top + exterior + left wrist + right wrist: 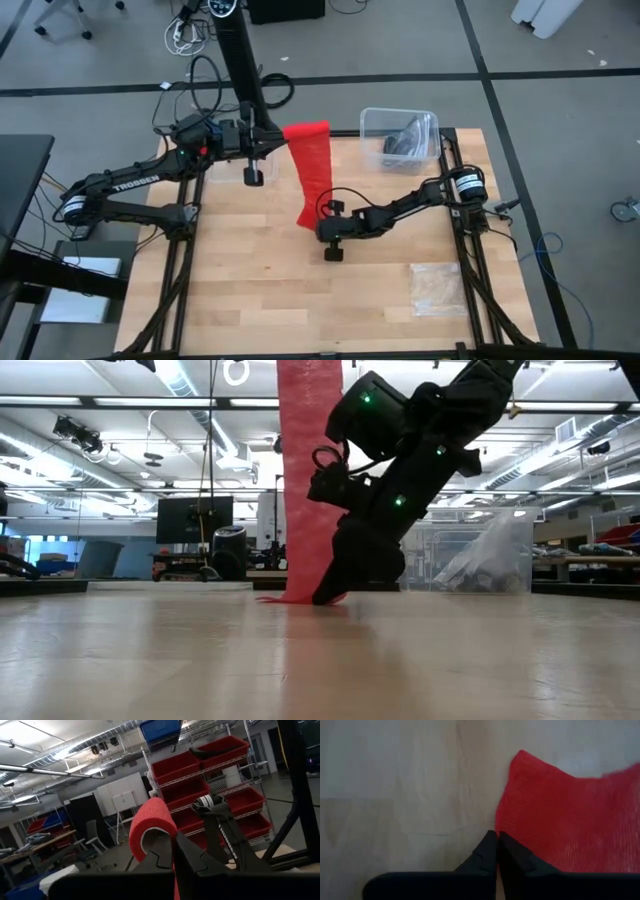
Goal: Roll bandage
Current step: Roll the red bandage
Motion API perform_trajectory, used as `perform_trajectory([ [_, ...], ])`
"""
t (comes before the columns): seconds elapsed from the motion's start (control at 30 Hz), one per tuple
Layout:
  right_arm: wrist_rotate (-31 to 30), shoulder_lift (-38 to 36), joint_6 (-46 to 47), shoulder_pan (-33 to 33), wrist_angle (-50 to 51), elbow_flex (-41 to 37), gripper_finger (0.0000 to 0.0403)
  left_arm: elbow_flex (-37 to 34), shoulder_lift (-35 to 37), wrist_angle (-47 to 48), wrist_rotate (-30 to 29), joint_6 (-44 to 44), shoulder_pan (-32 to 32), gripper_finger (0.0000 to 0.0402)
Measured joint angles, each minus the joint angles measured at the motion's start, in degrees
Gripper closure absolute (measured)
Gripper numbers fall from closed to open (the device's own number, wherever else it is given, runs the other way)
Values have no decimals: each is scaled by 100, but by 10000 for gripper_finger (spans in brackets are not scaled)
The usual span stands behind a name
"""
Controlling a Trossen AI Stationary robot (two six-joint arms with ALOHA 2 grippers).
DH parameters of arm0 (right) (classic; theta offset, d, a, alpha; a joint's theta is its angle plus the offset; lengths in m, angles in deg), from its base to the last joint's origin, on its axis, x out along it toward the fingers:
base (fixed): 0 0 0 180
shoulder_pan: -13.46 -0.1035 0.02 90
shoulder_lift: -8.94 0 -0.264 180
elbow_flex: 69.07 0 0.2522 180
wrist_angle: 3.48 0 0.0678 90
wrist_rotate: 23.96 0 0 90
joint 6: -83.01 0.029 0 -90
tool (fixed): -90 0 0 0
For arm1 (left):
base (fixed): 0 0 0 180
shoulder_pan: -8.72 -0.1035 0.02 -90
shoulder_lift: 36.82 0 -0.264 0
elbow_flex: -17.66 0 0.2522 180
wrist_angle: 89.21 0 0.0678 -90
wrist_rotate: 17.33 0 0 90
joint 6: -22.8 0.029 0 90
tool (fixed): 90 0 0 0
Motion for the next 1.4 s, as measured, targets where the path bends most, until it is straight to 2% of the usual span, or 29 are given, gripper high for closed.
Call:
perform_trajectory([
  [0.17,474,-209,-11,-314,118,165,400,0,0,153,-118,153,-115,401],
  [0.33,367,-819,15,-732,145,276,401,-24,2,345,-191,274,-380,401],
  [0.53,-84,-1551,51,-1198,516,591,402,-239,2,393,-202,274,-744,401],
  [0.77,-663,-2062,-376,-1521,874,1172,402,-630,0,420,-198,268,-985,401],
  [0.97,-1319,-2118,-1059,-1644,1534,1991,403,-943,0,389,-83,275,-1049,401],
  [1.13,-1581,-2133,-1603,-1650,1946,2722,403,-1259,0,374,-71,282,-1126,401],
  [1.4,-2448,-2133,-2690,-1647,2207,3811,403,-1828,0,-29,-64,265,-1197,401],
])
